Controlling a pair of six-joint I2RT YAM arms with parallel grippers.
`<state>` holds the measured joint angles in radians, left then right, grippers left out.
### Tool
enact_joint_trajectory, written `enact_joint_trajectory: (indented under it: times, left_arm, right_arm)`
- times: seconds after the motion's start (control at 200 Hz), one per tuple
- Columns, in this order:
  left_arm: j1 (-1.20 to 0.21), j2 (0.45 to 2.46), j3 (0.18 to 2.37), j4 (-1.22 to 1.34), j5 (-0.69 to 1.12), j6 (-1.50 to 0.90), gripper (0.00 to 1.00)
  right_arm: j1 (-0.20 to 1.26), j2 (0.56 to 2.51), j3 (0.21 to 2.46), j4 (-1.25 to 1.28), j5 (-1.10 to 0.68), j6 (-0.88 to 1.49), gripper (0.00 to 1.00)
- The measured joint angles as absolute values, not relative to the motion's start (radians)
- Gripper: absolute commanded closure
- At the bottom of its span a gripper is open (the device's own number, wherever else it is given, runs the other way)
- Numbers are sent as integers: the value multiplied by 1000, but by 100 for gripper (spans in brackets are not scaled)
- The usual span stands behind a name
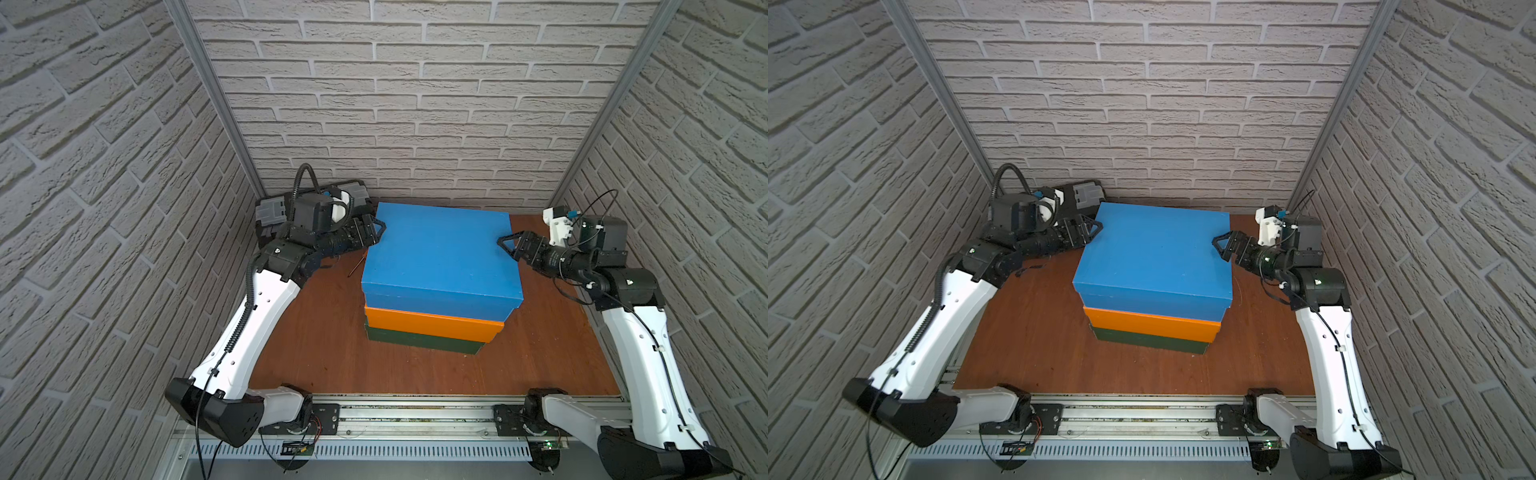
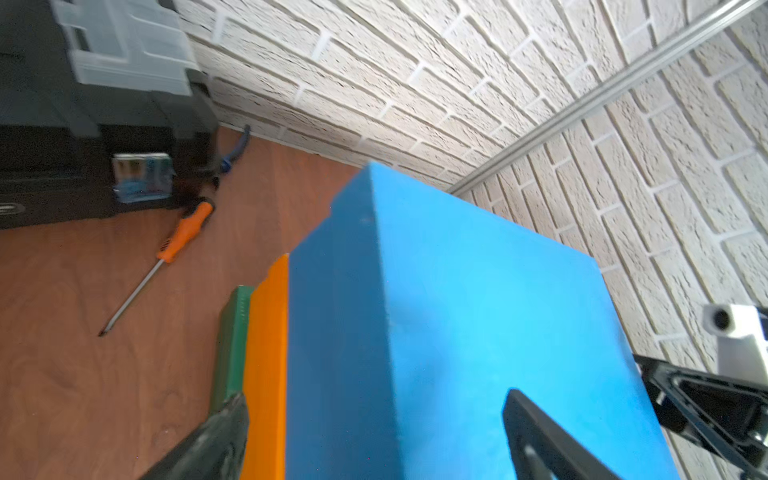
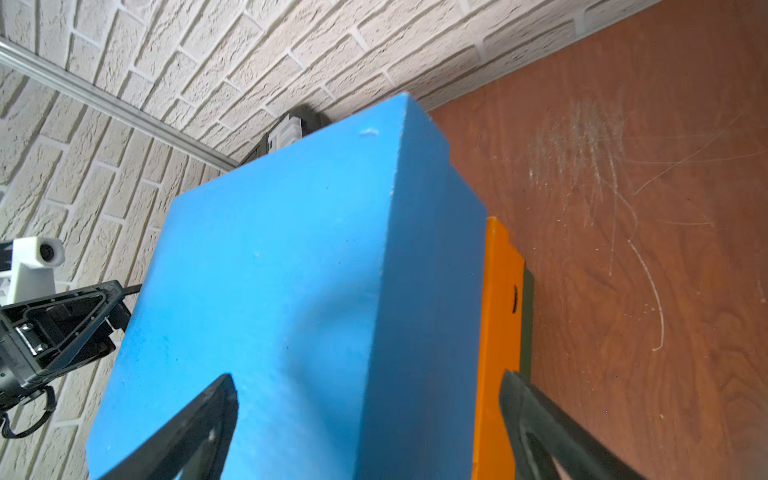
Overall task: Stack the shoeboxes
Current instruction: Move the shoebox to the shoebox, then adjust the shoeboxes in the shoebox.
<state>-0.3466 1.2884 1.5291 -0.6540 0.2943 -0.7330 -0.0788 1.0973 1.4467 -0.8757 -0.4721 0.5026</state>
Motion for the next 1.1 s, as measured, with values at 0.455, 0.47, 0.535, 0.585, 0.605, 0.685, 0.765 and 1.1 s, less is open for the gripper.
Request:
enact_joint_trajectory:
  times: [0.455,0.47,0.535,0.585,0.605,0.685,0.765,1.1]
  left_arm:
    - [-84,1203,1195,-627,441,-731,26]
    - [-84,1206,1179,-628,448,-731,26]
    - [-86,1214,1126,-624,469,-730,28]
    - [-93,1217,1092,-619,483,-729,28]
    - [-95,1217,1079,-616,487,-729,28]
    - [-112,1219,1046,-608,499,-728,28]
    - [-140,1230,1036,-596,506,-728,28]
    - [-213,1296,1036,-530,513,-733,29]
  right_arm:
    - [-330,981,1200,-875,-485,529,41]
    - [-330,980,1178,-873,-490,531,43]
    - [-330,969,1093,-862,-505,541,52]
    - [-330,960,1031,-856,-523,546,57]
    - [-330,957,1007,-855,-531,549,59]
    - [-324,952,931,-852,-563,551,61]
    - [-305,952,879,-845,-588,551,61]
    - [-188,913,791,-767,-635,597,61]
